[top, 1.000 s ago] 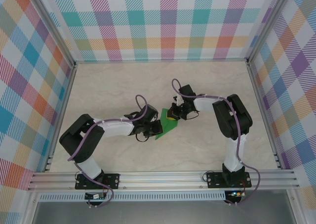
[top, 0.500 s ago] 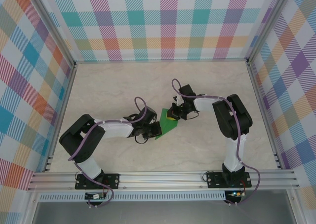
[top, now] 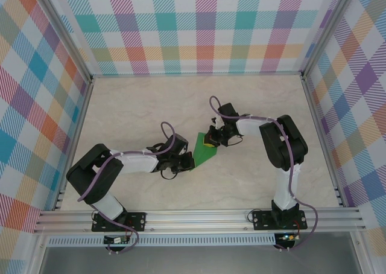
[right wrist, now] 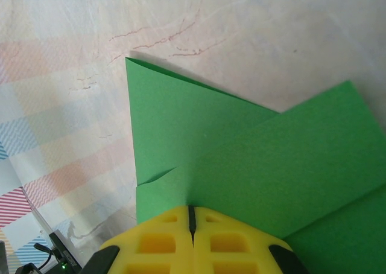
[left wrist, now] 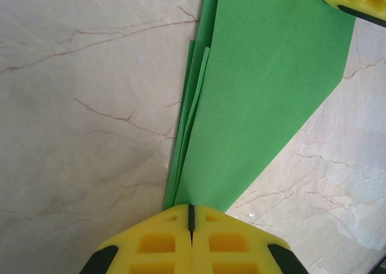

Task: Fold a paper plane with a square sheet of paper (pick it up from the middle)
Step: Fourth fold the wing at the center of the table.

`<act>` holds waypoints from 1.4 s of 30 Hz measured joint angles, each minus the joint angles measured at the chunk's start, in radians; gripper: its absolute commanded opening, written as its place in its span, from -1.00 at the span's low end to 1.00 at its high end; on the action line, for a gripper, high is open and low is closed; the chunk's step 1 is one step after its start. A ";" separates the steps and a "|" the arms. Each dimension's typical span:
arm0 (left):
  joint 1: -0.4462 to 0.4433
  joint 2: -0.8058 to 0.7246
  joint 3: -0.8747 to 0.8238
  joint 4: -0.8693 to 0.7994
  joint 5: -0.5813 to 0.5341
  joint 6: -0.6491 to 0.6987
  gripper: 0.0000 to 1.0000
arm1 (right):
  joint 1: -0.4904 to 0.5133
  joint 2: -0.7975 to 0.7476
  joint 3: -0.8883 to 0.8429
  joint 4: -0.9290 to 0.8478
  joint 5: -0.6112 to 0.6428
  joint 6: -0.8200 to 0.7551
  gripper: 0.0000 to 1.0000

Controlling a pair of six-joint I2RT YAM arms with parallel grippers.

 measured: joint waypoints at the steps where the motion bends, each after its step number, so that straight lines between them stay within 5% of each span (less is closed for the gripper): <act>1: 0.000 0.000 0.000 0.000 0.000 0.002 -1.00 | 0.000 -0.002 0.001 -0.002 0.000 -0.005 -0.99; 18: 0.000 -0.001 0.001 -0.011 0.013 0.003 -1.00 | 0.056 -0.198 -0.024 -0.034 0.004 -0.112 -0.99; 26: 0.000 -0.001 0.008 -0.031 0.015 0.003 -1.00 | 0.152 -0.181 -0.106 -0.014 -0.005 -0.108 -1.00; 42: 0.000 0.000 0.012 -0.040 0.014 0.002 -1.00 | 0.159 -0.093 -0.106 0.019 -0.002 -0.134 -1.00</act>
